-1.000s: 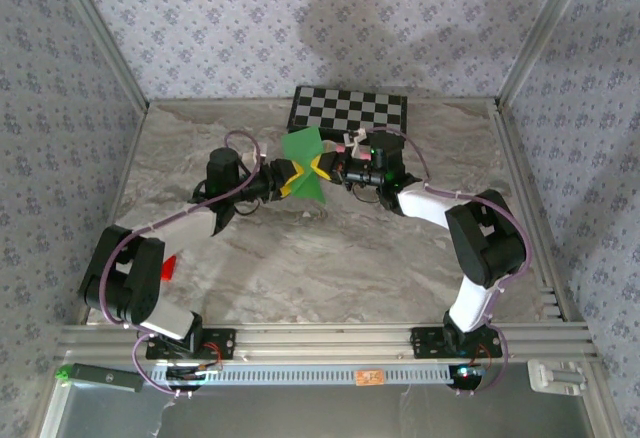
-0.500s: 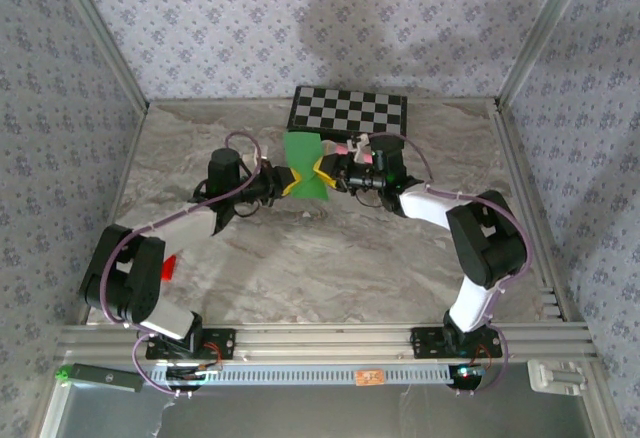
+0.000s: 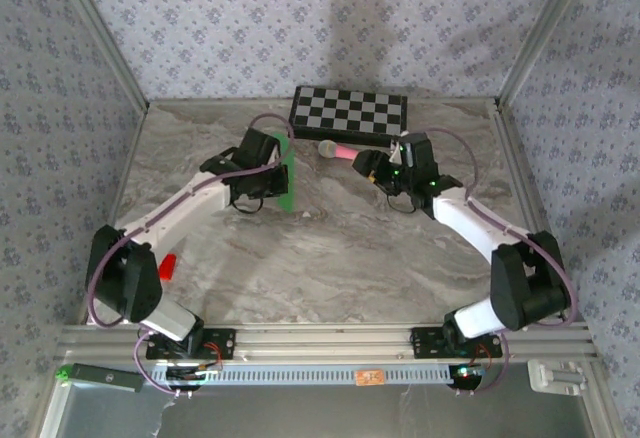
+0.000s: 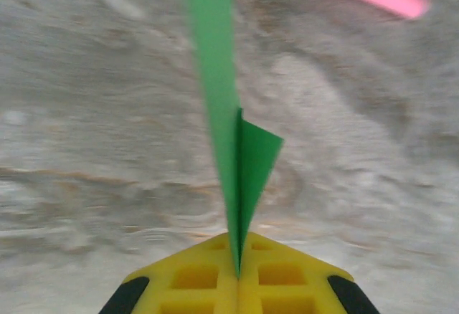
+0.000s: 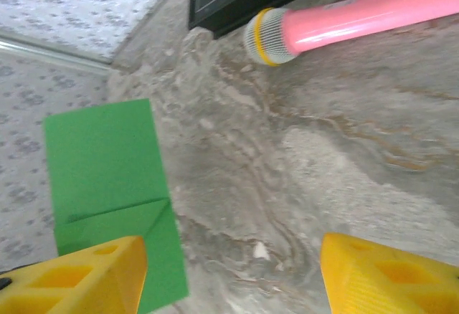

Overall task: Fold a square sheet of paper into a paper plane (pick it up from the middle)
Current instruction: Turn over the paper at the center of the table.

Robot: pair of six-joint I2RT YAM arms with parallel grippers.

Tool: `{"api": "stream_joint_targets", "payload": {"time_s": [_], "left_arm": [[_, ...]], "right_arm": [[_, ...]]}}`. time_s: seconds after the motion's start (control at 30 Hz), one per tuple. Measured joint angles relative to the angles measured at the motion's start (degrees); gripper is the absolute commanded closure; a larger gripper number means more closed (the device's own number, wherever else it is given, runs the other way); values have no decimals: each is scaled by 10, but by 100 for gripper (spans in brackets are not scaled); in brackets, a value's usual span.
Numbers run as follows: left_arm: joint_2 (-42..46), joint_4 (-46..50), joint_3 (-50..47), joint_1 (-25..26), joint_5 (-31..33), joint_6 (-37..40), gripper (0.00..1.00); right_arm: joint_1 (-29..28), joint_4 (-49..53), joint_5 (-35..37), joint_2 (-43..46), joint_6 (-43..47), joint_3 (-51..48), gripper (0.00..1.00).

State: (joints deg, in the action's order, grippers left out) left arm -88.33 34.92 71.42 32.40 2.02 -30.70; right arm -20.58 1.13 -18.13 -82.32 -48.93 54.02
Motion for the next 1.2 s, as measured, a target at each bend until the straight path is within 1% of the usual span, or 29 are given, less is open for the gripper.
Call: {"api": "stream_joint_targets", "payload": {"time_s": [0.1, 0.17, 0.37, 0.47, 0.57, 0.63, 0.67, 0.83, 1.0, 1.1, 1.2], "left_arm": [[-45, 57, 27, 23, 104, 29, 94], [-77, 86, 40, 35, 157, 40, 94], [-172, 133, 94, 76, 289, 52, 97], [-214, 136, 113, 90, 328, 52, 95], [-248, 136, 124, 97, 330, 49, 89], [-258, 131, 125, 97, 299, 42, 84], [-259, 126, 125, 97, 273, 36, 81], [-258, 63, 109, 76, 107, 7, 65], [-242, -8, 57, 24, -57, -25, 47], [-206, -51, 25, -8, -140, -45, 39], [-151, -92, -7, -42, -203, -66, 34]], "right_arm": [[4, 30, 40, 22, 11, -5, 33], [8, 42, 59, 36, 15, -14, 33], [20, 69, 99, 61, 16, -43, 33], [24, 76, 107, 64, 16, -50, 33], [28, 80, 113, 65, 14, -56, 33], [30, 80, 116, 68, 11, -62, 32], [31, 80, 118, 71, 8, -68, 32], [34, 81, 124, 76, 3, -79, 32], [35, 81, 124, 76, 3, -79, 32], [30, 83, 125, 69, 3, -76, 32], [10, 96, 130, 39, 5, -54, 34]]}}
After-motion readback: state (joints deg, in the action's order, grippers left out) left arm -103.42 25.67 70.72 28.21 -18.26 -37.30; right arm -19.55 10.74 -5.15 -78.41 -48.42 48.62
